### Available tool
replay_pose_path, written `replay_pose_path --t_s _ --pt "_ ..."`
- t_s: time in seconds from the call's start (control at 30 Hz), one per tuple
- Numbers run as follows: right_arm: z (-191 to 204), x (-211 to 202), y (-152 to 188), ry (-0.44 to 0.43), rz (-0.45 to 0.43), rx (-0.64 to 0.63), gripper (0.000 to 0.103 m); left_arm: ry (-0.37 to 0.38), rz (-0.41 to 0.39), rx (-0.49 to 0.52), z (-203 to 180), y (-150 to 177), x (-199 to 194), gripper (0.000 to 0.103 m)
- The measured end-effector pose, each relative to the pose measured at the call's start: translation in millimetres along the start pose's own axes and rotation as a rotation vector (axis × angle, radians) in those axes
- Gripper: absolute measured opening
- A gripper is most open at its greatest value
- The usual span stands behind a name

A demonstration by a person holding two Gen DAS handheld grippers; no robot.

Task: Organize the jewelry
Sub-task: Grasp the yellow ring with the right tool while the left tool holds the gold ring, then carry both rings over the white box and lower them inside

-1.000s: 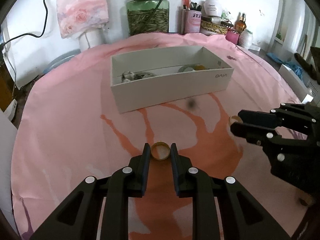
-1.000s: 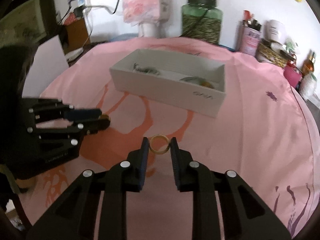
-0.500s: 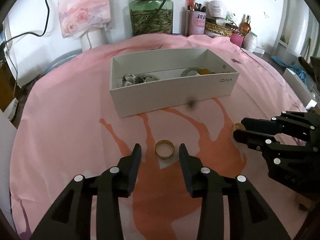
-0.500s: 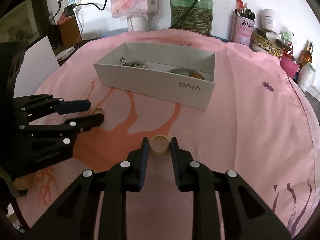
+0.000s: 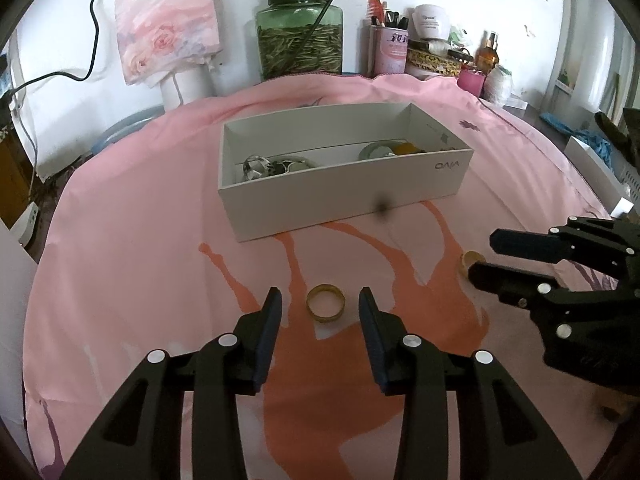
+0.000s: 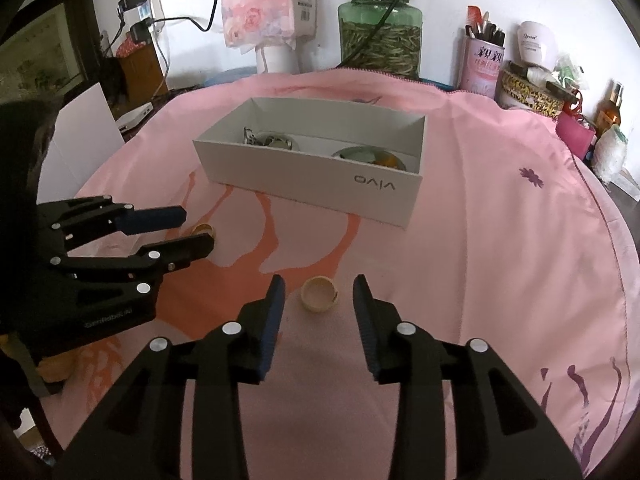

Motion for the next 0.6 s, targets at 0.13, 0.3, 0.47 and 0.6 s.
replay_pose_path --t_s 0.13,0.3,0.47,0.6 --pt "-1.0 4.2 1.6 0.012 0.006 0.002 0.034 -0.001 0.005 0.006 -0.5 -1.3 2.3 0.039" --pt "1.0 6.0 2.0 0.012 0.01 -0.01 0.021 0.004 0.007 0.044 -8.3 -0.8 3.5 0.021" --pt "0.3 1.0 -0.3 0.005 -0.012 -0.003 0.021 0.031 -0.001 0.031 -6.8 0.2 0.3 0.02" --pt "-1.1 -3.2 -2.4 0.001 -0.025 0.006 0.021 0.031 -0.009 0.021 -5.2 1.2 -2.7 0.021"
Point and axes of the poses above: each gripper's, at about its wrist camera, not at the fingertips, and x roughly the way its jaws point, z to its left, y to its underside, the point moved 7 cm from there along x, roughly the way its jaws point, and after that the axes turned 5 degrees about z, right-handed, at the moved point
